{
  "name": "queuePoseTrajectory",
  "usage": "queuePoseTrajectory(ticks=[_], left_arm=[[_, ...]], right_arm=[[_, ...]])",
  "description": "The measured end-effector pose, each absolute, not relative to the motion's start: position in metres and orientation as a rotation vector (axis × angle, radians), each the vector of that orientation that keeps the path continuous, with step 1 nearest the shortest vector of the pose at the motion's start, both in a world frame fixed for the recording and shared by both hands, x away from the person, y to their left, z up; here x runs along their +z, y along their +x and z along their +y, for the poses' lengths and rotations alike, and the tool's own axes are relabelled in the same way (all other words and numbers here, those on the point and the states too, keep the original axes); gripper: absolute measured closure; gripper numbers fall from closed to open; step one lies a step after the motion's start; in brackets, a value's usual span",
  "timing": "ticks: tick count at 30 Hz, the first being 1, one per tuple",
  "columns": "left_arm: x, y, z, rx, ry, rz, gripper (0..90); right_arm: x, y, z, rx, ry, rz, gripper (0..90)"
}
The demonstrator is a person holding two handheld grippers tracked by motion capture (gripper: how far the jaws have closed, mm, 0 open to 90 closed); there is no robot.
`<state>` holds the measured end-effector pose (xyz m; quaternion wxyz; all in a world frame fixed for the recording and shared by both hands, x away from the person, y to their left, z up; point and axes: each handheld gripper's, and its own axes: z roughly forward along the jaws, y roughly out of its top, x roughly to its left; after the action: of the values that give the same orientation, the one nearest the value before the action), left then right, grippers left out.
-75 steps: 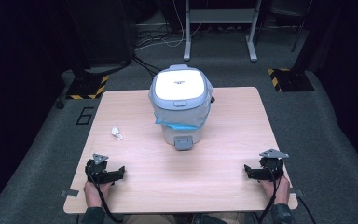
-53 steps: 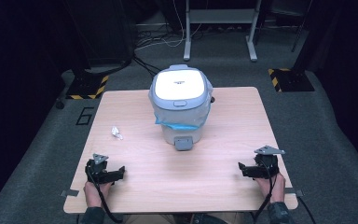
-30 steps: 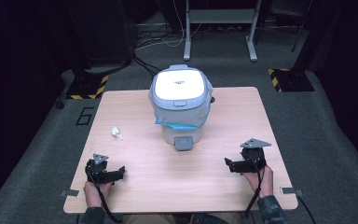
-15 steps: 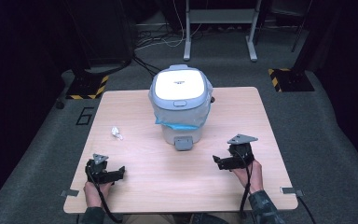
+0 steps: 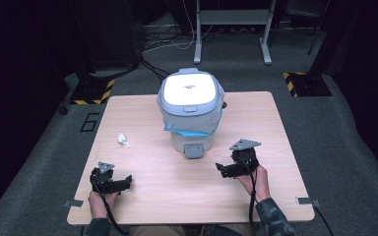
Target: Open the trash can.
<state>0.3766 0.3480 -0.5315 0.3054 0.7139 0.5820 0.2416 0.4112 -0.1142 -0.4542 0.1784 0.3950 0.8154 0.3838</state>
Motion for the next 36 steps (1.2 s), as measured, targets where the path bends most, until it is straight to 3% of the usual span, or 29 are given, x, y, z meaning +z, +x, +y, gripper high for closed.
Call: queuePoseTrajectory(ticks=[29,32,34,36], left_arm=[[-0.532,0.377,0.348,0.635,1.889,1.537,2.0],[-0.532,0.377,0.348,0.635,1.889,1.537,2.0],[-0.532,0.377,0.348,0.635,1.89,1.537,2.0],[-0.532,0.377,0.348,0.635,1.889,1.537,2.0]], right_arm=[[-0.457,0.429,-0.059,1.113,0.978,2.397,10.4],[-0.458,0.43,-0.053,1.119,0.971,2.398,14.4],[-0.459,0.432,-0.048,1.122,0.948,2.394,24.9],[-0.46,0.433,-0.046,1.125,0.941,2.393,27.8]])
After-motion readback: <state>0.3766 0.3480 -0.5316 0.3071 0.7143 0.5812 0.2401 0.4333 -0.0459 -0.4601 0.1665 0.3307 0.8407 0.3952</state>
